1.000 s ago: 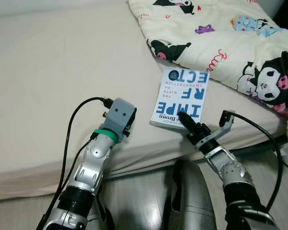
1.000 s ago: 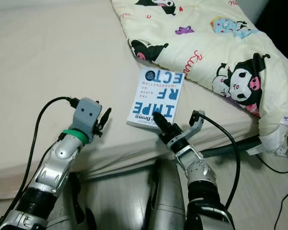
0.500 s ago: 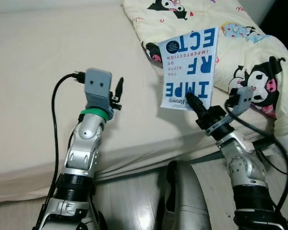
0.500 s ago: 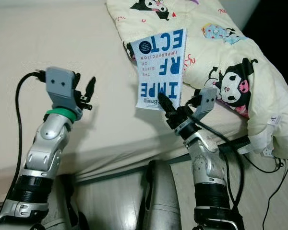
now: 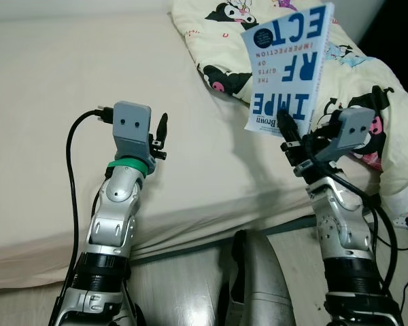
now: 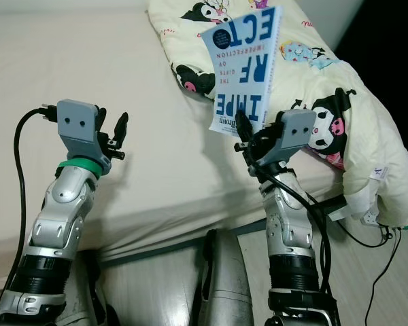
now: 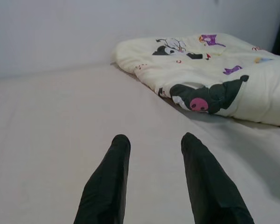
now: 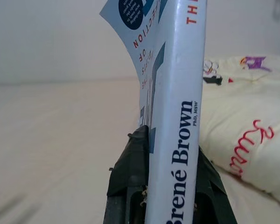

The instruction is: Clean up the room

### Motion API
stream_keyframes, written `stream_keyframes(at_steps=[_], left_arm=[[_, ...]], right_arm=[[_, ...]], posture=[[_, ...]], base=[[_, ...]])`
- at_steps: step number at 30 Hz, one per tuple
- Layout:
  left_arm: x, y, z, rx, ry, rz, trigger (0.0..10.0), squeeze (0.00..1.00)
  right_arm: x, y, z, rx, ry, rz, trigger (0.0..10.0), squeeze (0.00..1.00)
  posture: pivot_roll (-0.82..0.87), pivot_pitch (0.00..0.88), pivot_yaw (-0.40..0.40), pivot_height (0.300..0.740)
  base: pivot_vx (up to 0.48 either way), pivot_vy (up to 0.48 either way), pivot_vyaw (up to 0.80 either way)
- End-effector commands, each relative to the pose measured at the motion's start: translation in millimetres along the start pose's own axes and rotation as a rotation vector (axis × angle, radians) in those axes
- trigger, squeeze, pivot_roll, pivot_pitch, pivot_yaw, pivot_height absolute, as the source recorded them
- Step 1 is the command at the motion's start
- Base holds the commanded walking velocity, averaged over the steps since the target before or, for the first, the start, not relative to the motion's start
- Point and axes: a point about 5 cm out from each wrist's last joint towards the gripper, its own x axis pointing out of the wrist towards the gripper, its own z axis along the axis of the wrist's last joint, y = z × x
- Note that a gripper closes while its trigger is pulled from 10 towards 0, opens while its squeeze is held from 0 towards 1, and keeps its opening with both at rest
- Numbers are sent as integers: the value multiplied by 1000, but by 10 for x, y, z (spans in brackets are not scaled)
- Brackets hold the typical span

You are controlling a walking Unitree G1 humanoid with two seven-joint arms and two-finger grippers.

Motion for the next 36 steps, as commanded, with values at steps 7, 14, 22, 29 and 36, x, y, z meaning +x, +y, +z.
stream_keyframes(at_steps=[7,14,22,29,36], left_arm=[[15,-77,-43,0,25,-13,10000,0],[47,-166,-21,-17,23,-33,10000,0],[102,-341,34,-44,7,-79,10000,0],[105,-370,45,-45,4,-89,10000,0],[107,-391,48,-46,2,-95,10000,0]], right_arm=[[-16,-41,-8,-35,-4,-31,10000,0],[-28,-63,-28,-42,8,-46,10000,0],[-44,-90,-53,-54,13,-57,10000,0],[-58,-91,-72,-53,20,-60,10000,0],[-63,-94,-91,-54,27,-61,10000,0]], posture=[[-74,1,-21,520],[-75,2,-23,545],[-85,2,-19,580],[-84,4,-18,605],[-84,5,-19,635]], base=[[0,0,0],[0,0,0],[0,0,0],[0,0,0],[0,0,0]])
